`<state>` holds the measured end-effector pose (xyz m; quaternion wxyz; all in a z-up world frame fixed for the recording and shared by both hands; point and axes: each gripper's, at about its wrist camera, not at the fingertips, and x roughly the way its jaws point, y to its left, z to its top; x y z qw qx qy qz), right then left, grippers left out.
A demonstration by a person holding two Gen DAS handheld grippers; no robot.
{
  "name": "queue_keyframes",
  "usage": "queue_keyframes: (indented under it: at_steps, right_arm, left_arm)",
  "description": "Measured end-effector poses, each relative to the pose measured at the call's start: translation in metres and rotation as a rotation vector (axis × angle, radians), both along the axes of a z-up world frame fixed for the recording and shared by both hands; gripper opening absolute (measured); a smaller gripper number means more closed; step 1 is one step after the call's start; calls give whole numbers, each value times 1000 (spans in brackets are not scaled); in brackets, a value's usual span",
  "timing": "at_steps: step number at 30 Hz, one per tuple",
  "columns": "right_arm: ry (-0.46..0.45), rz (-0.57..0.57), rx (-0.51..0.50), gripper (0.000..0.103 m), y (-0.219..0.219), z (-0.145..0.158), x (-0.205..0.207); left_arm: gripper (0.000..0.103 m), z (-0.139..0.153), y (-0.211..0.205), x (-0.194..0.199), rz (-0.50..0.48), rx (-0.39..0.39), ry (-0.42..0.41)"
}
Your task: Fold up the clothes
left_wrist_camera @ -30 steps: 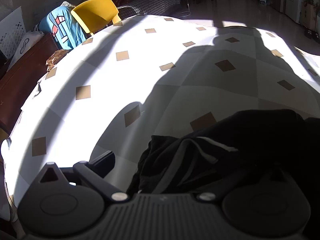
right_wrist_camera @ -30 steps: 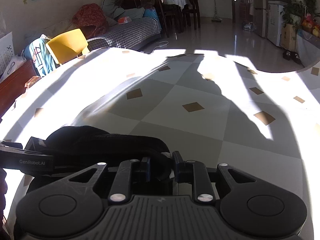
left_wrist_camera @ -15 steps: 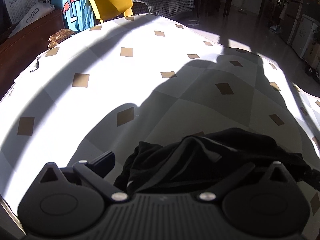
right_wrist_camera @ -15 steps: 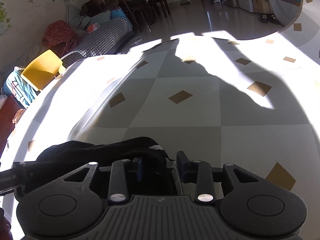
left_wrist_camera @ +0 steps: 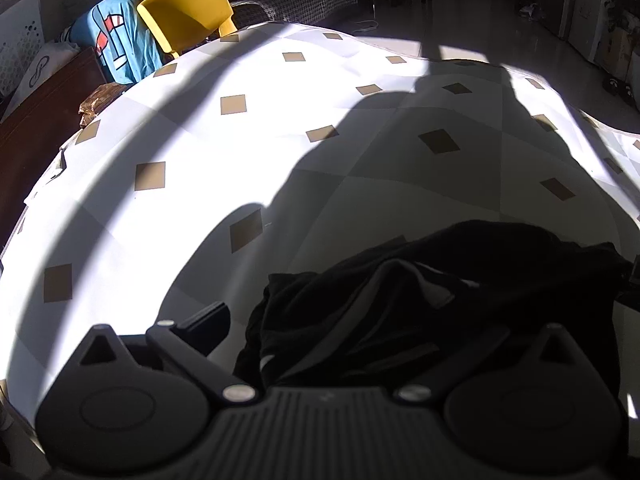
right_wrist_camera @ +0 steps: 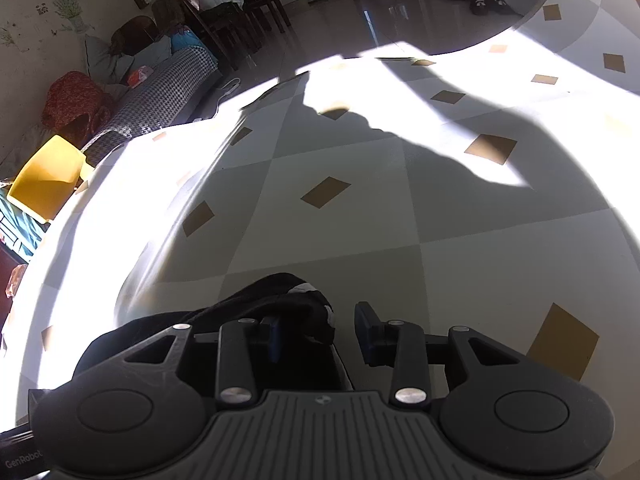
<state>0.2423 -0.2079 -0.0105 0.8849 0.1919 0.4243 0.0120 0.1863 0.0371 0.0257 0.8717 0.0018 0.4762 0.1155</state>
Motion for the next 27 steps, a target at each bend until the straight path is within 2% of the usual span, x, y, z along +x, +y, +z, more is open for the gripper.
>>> queue_keyframes:
  at_steps: [3, 7, 9, 15, 18, 22, 25, 27]
  right_arm:
    - [0, -16, 15, 34, -2, 0, 2]
    - [32, -95, 102, 35, -15, -3, 6]
    - [53, -134, 120, 35, -21, -5, 8]
    - [50, -49, 54, 40, -13, 6, 6]
    - [50, -3, 61, 42, -14, 11, 2]
    - [56, 48, 16, 43, -12, 11, -6]
    - [88, 91, -48, 43, -9, 8, -13]
    - [106, 118, -63, 43, -7, 6, -17]
  left_arm:
    - [103, 2, 5, -2, 22, -15, -22]
    - [103, 5, 20, -3, 64, -110, -40]
    - [103, 5, 24, -4, 72, -130, -45]
    - [103, -4, 21, 3, 93, -34, 0]
    - [103, -3, 29, 5, 137, -30, -18]
    - [103, 3, 37, 6, 192, -16, -62]
    - [103, 8, 37, 8, 208, 42, -76]
    - [103, 11, 36, 10, 197, 53, -77]
